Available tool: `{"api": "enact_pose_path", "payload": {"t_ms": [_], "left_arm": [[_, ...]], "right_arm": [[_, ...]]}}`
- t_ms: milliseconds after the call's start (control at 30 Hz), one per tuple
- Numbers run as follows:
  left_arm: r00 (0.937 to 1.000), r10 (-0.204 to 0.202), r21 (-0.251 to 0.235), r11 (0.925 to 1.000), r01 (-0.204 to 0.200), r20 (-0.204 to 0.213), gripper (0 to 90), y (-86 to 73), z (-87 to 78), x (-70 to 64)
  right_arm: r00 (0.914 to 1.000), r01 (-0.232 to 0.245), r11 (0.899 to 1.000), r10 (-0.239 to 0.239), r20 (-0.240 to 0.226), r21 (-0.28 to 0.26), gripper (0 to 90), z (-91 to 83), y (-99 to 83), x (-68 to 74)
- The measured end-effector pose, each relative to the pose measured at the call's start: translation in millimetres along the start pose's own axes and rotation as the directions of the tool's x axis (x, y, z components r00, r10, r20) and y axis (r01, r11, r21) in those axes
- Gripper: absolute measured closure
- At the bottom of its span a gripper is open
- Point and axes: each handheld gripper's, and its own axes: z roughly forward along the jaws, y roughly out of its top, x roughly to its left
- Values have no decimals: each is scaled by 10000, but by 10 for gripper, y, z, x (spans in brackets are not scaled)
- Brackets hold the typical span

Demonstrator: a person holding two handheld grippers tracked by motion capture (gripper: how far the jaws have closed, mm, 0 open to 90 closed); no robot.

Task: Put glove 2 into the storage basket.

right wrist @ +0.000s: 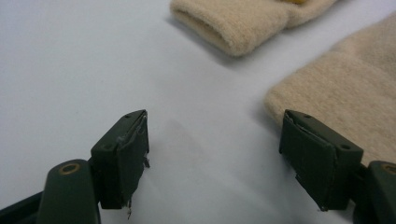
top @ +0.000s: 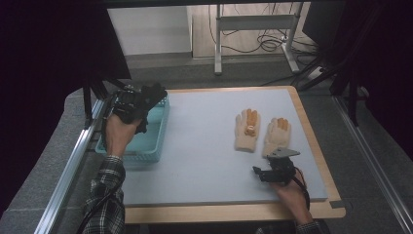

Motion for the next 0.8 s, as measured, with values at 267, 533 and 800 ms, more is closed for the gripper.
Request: {"api": "enact_pose_path", "payload": {"t_ms": [267,533,800], "left_arm": [[9968,-545,995,9932,601,-587,605,-137,332,311],[9902,-607,2273,9698,883,-1257,593,-230,667,494],[9837,-475,3096,9456,1002,-1735,496,-305,954,593]], "right_arm": [[10000,23,10000,-23,4,-12,236,1,0,-1],[10000,17,10000,-17,3,-16,236,1,0,0],[10000,11,10000,-11,1,-18,236,1,-1,0]]}}
